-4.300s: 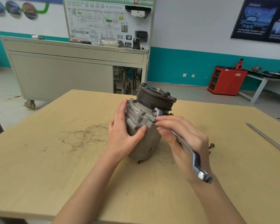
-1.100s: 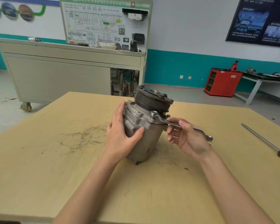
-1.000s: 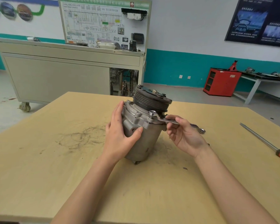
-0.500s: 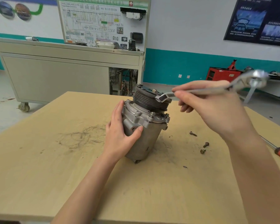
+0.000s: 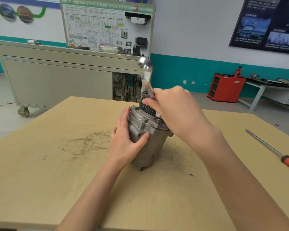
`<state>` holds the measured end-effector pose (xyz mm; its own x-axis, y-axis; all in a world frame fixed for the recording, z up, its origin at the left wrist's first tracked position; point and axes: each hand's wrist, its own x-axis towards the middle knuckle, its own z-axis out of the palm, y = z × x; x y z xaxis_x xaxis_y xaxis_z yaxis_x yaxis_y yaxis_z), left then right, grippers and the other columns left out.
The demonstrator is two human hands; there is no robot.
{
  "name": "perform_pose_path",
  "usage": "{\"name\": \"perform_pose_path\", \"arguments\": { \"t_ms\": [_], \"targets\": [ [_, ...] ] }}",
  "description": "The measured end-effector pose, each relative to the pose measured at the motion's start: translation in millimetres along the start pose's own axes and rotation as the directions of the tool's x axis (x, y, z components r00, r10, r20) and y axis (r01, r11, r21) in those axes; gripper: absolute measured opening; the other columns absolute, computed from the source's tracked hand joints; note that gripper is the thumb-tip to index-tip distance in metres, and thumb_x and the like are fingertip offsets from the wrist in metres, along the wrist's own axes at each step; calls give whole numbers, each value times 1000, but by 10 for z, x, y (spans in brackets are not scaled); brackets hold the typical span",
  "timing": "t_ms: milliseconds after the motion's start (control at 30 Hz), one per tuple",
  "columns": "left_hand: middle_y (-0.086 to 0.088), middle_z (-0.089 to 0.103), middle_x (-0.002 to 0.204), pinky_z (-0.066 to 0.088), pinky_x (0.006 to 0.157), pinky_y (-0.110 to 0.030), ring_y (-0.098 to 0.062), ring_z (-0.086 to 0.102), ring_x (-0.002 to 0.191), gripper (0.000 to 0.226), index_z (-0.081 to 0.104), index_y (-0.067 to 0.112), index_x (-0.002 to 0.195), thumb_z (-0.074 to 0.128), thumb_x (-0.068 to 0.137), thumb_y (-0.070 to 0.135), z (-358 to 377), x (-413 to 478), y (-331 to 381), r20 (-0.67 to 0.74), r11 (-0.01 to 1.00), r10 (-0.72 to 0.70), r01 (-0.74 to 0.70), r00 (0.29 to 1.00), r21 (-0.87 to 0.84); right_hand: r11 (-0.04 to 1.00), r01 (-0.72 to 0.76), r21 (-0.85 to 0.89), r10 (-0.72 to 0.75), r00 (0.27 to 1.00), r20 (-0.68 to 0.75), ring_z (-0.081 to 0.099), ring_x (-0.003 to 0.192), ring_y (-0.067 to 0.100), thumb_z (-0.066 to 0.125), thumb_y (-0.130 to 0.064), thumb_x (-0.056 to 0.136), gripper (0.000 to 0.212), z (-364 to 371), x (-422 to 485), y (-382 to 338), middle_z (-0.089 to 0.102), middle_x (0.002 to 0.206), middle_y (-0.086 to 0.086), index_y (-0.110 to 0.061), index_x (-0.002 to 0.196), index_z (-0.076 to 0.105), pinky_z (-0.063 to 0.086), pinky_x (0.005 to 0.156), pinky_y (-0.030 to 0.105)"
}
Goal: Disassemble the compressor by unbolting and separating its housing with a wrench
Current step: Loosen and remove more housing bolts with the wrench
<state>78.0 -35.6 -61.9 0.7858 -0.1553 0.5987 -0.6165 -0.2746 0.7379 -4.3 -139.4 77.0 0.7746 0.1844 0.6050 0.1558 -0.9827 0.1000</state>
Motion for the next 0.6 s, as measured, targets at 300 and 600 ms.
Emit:
{"name": "perform_pose_path", "arguments": {
  "t_ms": [300, 600],
  "targets": [
    [-4, 48, 140, 39, 101, -56, -21, 46, 128, 81, 44, 15, 137, 50, 69, 60, 48, 49, -59, -33, 998, -52, 53, 998, 16, 951, -11, -309, 7, 1000, -13, 68, 79, 21, 49, -11, 88, 17, 173, -124, -437, 67, 86, 3, -14, 95, 65, 38, 52, 28],
    [6, 39, 148, 31, 110, -53, -12, 38, 134, 85, 26, 30, 146, 55, 71, 58, 33, 11, -70, -28, 1000, 5, -5, 1000, -2, 970, 172, 170, -41, 810, -584, 66, 69, 20, 61, -8, 86, 12, 562, -424, 105, 68, 75, 8, -2, 80, 69, 52, 60, 26]
  ]
}}
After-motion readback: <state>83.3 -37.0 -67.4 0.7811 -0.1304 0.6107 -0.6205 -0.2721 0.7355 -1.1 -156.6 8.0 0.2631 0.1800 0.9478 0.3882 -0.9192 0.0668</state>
